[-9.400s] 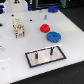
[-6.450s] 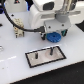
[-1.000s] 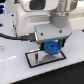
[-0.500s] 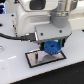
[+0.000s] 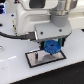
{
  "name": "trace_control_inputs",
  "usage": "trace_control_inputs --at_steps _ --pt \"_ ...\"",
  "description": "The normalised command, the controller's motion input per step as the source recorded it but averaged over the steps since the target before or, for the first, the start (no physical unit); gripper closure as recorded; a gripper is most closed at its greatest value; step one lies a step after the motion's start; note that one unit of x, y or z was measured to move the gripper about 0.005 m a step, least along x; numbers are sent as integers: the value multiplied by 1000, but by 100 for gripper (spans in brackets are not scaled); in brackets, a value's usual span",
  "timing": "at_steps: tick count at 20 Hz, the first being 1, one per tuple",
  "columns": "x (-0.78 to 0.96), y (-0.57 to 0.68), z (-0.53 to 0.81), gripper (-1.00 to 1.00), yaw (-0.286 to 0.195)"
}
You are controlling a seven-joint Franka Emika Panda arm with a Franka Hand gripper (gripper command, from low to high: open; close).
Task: Insert the blue gear onto the right peg, followed by the red gear
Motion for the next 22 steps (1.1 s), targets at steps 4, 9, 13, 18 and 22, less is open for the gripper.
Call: trace_control_inputs --at_steps 4,9,13,18,22 --pt "111 -10 40 100 0" --pt "183 11 -126 100 0" --pt "164 5 -225 100 0" --pt "134 6 -181 100 0" --pt "33 74 44 -100 0"
